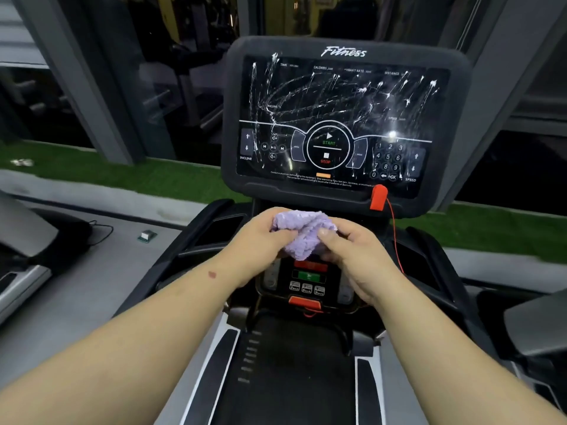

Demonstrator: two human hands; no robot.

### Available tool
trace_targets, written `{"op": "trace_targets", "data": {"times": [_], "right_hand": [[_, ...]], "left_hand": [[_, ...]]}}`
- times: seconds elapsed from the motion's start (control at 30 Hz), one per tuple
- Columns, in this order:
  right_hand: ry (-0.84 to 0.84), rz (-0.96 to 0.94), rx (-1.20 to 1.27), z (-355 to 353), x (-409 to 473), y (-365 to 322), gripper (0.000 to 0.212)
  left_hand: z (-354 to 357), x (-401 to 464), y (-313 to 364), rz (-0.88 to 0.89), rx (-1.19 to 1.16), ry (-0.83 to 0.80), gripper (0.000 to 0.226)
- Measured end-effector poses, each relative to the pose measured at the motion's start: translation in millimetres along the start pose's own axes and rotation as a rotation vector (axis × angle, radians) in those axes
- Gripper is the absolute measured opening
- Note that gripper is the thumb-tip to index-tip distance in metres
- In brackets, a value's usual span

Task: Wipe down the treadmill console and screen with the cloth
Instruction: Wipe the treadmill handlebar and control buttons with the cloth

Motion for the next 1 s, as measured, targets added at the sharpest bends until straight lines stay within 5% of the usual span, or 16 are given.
{"op": "trace_targets", "data": {"times": [0.13, 0.23, 0.37, 0.5, 0.63, 0.83, 1.0], "right_hand": [[0.101, 0.056, 0.064, 7.4, 5.6, 3.6, 0.026], [0.112, 0.098, 0.155, 10.1, 9.1, 2.9, 0.028], [0.030, 0.048, 0.112, 10.9, 15.7, -1.7, 0.027], [0.224, -0.071, -0.182, -3.9, 23.8, -8.8, 0.018], [0.451, -0.006, -0.213, -21.4, 28.2, 3.4, 0.013], [0.576, 0.062, -0.313, -28.4, 25.2, 24.4, 0.004], [0.628, 0.075, -0.316, -25.9, 20.2, 22.8, 0.043]], "left_hand": [[6.3, 1.0, 15.1, -0.066, -0.110, -0.052, 0.053], [2.0, 11.2, 5.4, -0.108, -0.083, 0.016, 0.025], [-4.1, 23.9, -3.6, -0.080, 0.026, 0.079, 0.029], [-4.6, 37.9, -6.3, -0.003, 0.041, 0.033, 0.026], [-18.7, 49.5, -33.3, 0.084, 0.276, 0.081, 0.028], [-28.0, 45.4, -80.6, 0.212, 0.574, -0.033, 0.043], [-21.6, 39.9, -101.7, 0.328, 0.722, -0.105, 0.056]]}}
Point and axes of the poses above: each hand's wrist, its own x-axis towards the middle knuckle, its own z-axis out of the palm, y = z × x, the point moved 5 cm from there along x, towards the middle knuckle, and after that the axes turned 4 degrees about y, right-handed, at the moved point
